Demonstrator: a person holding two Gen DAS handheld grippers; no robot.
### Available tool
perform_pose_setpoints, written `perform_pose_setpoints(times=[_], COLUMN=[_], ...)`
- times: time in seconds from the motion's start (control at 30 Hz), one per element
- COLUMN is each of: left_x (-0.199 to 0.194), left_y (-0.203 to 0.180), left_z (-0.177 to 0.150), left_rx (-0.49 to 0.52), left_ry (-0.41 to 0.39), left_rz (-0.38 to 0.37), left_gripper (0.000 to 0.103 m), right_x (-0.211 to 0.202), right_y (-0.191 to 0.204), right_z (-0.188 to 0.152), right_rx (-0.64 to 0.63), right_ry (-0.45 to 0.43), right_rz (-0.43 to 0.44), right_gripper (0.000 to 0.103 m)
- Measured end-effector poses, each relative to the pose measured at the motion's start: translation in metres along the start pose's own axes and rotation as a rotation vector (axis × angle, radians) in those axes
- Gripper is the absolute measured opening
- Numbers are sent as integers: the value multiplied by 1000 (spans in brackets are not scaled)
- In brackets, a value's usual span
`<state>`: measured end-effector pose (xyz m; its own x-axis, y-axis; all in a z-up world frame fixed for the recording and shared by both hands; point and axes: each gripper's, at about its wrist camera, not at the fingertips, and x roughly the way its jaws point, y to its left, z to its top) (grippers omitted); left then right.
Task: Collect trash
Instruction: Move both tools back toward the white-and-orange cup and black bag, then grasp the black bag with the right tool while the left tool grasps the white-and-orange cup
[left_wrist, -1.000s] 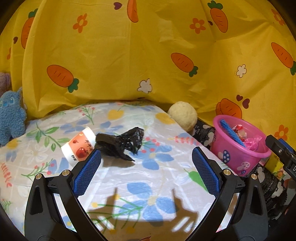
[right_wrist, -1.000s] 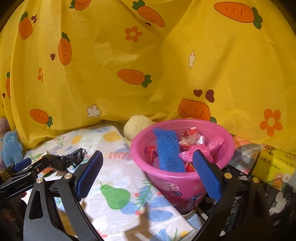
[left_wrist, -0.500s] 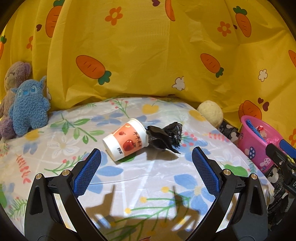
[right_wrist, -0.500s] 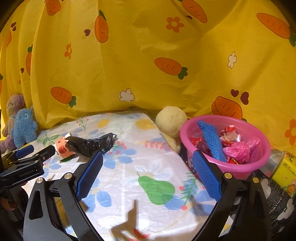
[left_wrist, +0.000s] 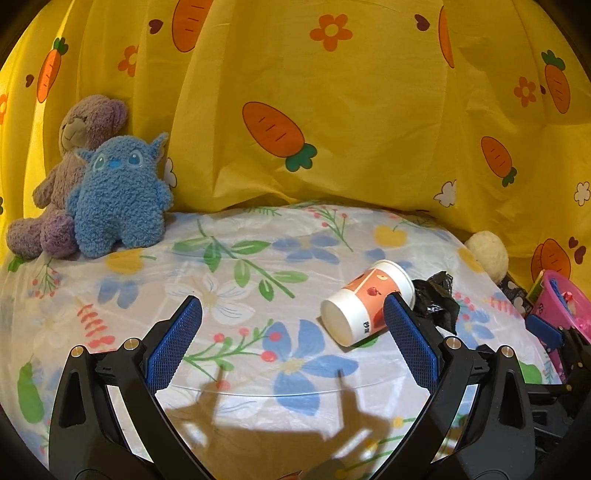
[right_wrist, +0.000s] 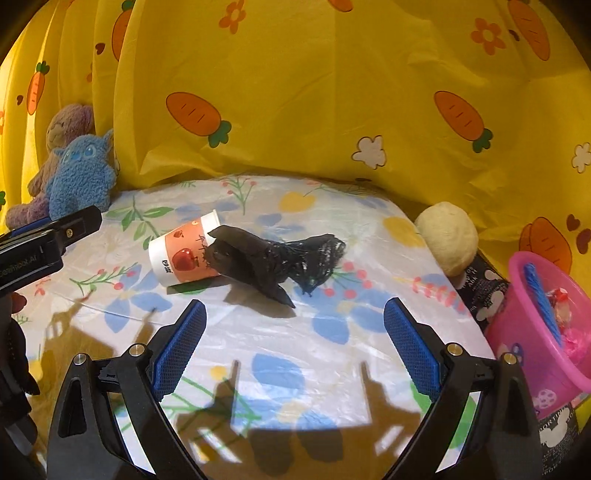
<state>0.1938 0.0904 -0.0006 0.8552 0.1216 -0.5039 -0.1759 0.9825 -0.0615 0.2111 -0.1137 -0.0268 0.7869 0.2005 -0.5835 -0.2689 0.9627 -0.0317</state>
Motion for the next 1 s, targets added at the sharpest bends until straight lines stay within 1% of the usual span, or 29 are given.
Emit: perform_pose_setpoints(times=[0.07,0.1,0.23,0.3,0.33,0.4,0.43,0.47,0.5,0.6,0.8,0.9,1.0], left_x=[4,6,11,14,15,18,20,22,23,28,44,56,69], left_y=[4,6,8,7,6,4,3,2,1,-6,-27,-38,-44], left_z=[0,0,-1,0,-1,-1,-2,-3,-3,-6,-8,-8,-6], left_rx=[-3,-5,-4,-1,2,11,13,16,20,40,120,169,188], left_ry=[8,11,19,23,24,29,32,37,40,53,93,109,125], left_rz=[-2,-5,-10,-26,-30,-43,-49,-55,-61,-80,-169,-189,-221], left_gripper=[97,97,97,97,97,97,97,97,97,97,97,97,97], right_x=[14,20,41,51,54,60,63,64,66,66,50,39,28], right_y=[6,10,21,23,22,20,19,17,16,10,-12,-24,-34], right_z=[5,7,13,16,17,17,17,17,16,16,16,14,11], right_rx=[2,-4,-23,-14,-9,3,9,11,13,37,98,129,149], right_ry=[21,34,72,95,100,112,117,120,125,116,57,30,6], right_rz=[16,23,32,38,41,49,52,52,51,59,59,65,60], right_gripper=[88,82,72,59,56,43,39,31,18,5,3,3,3])
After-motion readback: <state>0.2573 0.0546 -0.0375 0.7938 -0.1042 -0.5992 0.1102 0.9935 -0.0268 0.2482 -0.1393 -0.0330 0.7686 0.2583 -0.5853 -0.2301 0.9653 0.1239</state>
